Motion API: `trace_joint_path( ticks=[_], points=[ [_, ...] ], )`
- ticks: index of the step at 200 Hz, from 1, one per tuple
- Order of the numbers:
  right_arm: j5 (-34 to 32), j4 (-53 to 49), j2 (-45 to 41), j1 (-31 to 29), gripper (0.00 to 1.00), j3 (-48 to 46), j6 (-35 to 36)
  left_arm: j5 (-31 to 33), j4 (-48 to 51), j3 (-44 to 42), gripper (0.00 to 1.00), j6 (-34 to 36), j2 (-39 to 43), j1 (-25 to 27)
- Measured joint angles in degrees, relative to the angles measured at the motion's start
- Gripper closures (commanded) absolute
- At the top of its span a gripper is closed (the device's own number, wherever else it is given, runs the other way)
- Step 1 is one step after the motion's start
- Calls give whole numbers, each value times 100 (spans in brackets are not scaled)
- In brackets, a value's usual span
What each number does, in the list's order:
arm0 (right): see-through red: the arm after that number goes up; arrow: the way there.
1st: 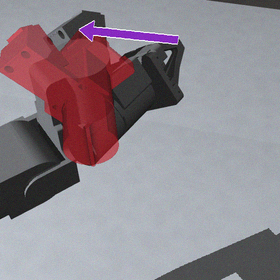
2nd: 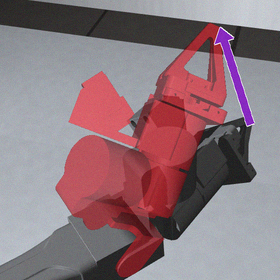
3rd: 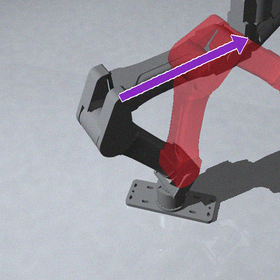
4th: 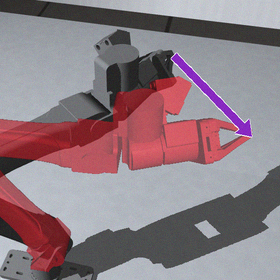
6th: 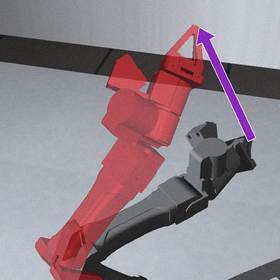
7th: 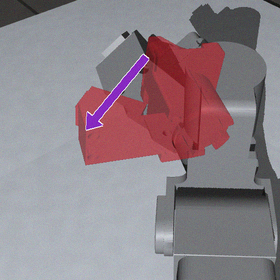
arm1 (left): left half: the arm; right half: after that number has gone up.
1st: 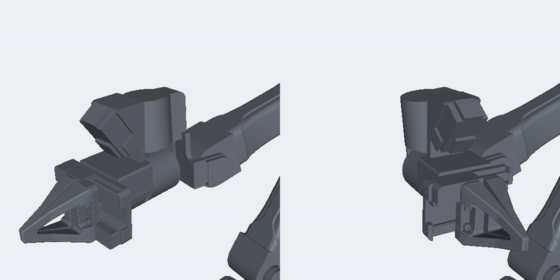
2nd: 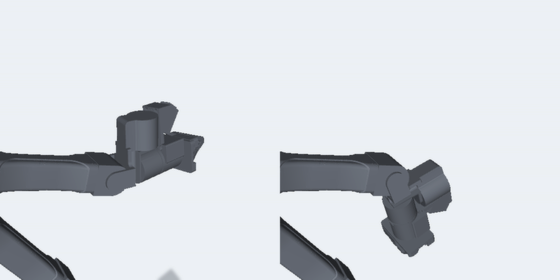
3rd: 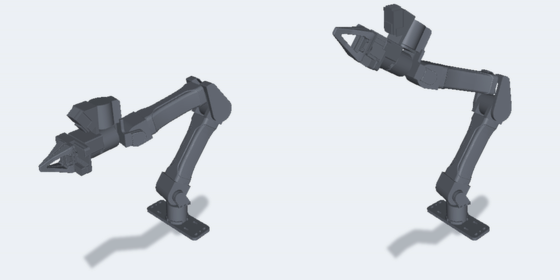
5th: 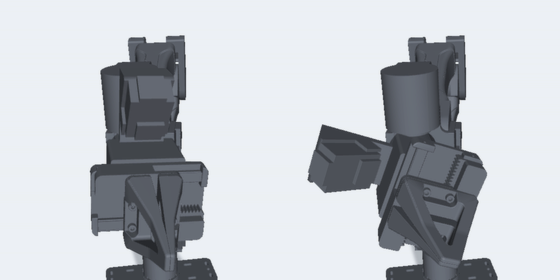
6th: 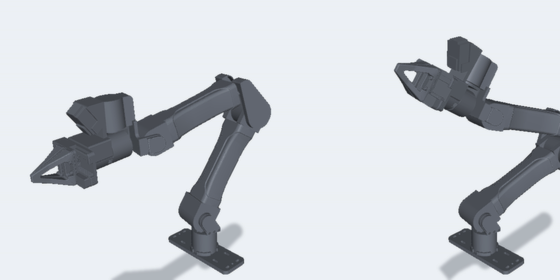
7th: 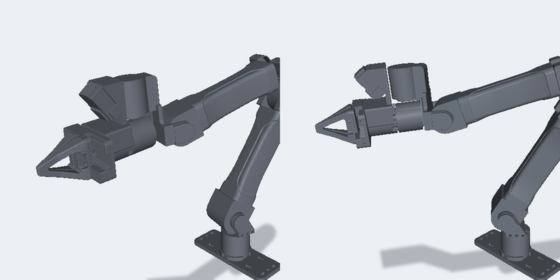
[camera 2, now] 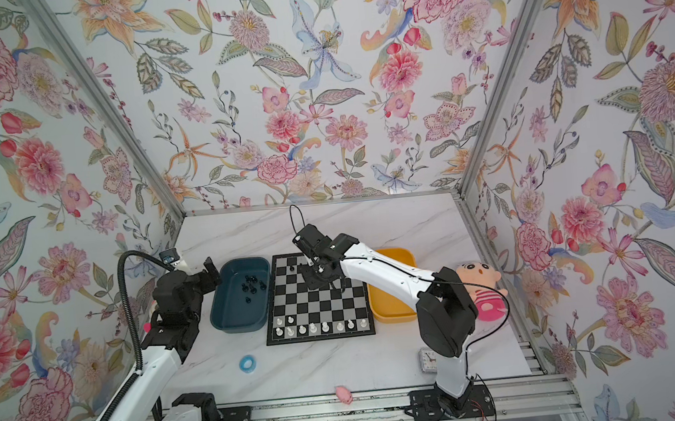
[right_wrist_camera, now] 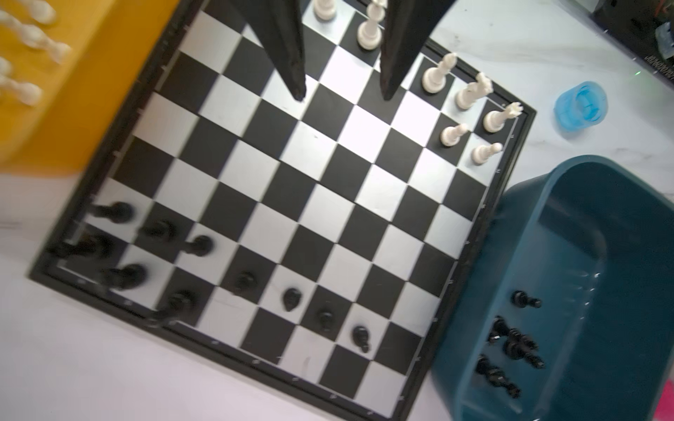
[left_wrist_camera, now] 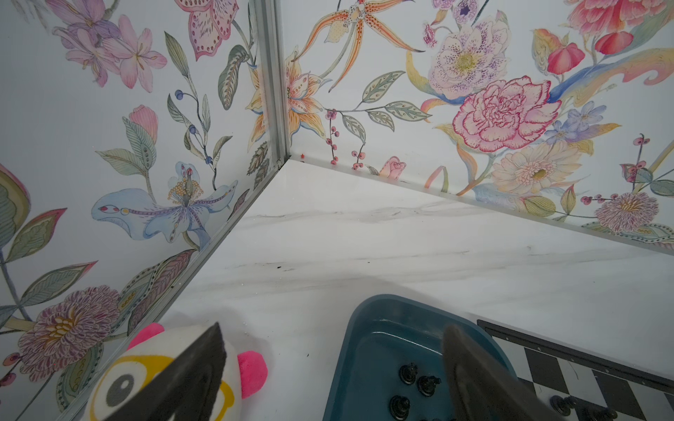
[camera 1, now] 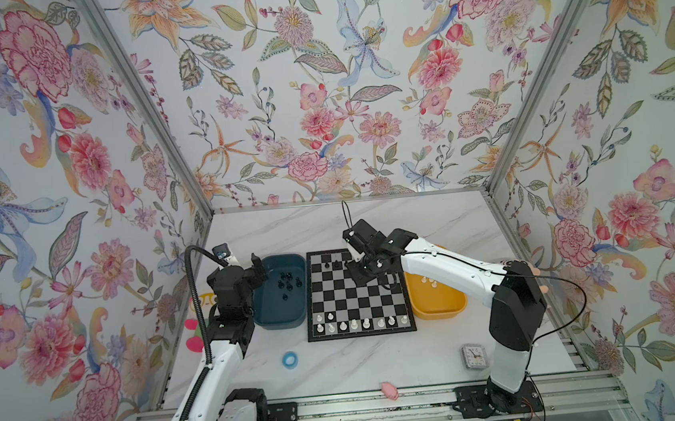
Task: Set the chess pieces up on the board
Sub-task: 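Move the empty right gripper back over the yellow tray, then lower the right gripper into the yellow tray and grasp a white pawn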
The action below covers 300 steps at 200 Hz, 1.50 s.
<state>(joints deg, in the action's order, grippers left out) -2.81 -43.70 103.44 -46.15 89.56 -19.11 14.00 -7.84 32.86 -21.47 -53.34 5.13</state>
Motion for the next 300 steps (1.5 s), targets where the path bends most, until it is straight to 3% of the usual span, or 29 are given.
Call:
trace_joint_path(
  ticks=[53, 118, 187, 300],
  points=[
    [-573, 146, -1091, 1091, 65, -1147, 79, -57, 0, 0, 7, -2, -190, 0],
    [-636, 662, -1241, 2096, 67, -2190, 219, -184, 2, 107, 8, -24, -577, 0],
    [-256, 1255, -774, 2535, 69, -2258, 247, -310, 2, 376, 9, -46, -1010, 0],
    [-66, 1547, -155, 2734, 72, -2256, 356, -315, 2, 396, 8, -46, -1139, 0]
  ],
)
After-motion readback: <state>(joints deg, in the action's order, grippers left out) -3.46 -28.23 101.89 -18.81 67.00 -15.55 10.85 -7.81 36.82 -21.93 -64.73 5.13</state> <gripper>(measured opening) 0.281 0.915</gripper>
